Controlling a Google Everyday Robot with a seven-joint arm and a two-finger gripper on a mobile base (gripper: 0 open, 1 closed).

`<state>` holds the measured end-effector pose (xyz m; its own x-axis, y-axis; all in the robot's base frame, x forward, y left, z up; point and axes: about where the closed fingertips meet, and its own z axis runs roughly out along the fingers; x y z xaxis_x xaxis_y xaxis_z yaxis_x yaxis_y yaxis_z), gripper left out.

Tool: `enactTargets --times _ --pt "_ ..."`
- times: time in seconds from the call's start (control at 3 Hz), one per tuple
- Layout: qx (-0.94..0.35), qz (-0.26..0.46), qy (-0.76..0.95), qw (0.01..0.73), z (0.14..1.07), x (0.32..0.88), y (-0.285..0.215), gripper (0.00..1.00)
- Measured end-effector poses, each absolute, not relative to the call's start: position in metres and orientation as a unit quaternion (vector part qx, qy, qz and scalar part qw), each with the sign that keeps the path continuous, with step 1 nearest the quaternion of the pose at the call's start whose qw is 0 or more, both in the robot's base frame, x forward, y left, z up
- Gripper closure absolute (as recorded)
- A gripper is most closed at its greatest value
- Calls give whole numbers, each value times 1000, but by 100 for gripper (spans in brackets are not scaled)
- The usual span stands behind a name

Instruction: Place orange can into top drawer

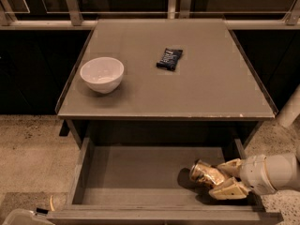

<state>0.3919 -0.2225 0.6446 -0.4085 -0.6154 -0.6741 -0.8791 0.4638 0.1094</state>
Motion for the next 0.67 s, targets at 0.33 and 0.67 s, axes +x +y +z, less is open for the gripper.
enactTargets --times 0.33,0.67 --pt "-463 231 807 285 645 392 -222 0" --pt "-463 231 807 285 645 392 -222 0"
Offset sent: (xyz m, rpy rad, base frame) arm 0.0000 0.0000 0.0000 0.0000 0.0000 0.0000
